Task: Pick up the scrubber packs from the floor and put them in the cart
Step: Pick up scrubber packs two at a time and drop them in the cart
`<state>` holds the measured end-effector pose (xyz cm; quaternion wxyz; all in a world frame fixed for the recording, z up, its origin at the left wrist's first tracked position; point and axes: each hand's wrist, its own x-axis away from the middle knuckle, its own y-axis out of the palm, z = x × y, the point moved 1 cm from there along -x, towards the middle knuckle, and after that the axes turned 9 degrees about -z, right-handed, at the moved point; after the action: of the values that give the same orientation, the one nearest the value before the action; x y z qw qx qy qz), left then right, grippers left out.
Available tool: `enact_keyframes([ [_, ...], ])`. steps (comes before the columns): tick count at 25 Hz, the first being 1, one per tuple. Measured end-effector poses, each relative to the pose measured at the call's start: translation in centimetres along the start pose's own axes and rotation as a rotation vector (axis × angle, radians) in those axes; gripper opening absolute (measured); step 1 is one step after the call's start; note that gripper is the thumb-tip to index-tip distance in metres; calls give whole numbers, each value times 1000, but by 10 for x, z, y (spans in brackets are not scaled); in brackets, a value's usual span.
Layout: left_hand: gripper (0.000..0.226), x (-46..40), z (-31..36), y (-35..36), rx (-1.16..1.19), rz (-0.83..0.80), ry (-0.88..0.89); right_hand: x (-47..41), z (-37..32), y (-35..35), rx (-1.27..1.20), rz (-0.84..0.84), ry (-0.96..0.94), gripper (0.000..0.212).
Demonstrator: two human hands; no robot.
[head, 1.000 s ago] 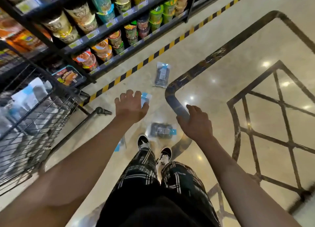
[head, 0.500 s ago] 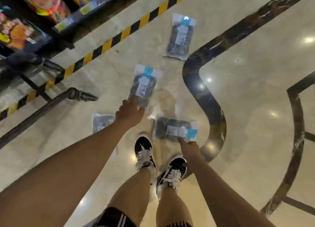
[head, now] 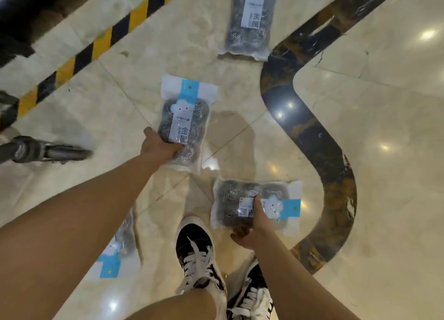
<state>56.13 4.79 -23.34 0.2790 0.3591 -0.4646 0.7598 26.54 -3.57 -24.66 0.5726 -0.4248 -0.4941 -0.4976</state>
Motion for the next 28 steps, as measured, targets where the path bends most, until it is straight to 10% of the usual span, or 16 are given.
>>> enact_keyframes([
  [8,60,105,-7,-8,241,-113,-27,117,-4,-22,85,392,-444,85],
  [20,77,446,55,-166,624,-109,27,501,34,-16,865,85,-1064,22],
  [28,41,654,67,-275,708,-10,129,723,88,-24,891,-66,-1139,48],
])
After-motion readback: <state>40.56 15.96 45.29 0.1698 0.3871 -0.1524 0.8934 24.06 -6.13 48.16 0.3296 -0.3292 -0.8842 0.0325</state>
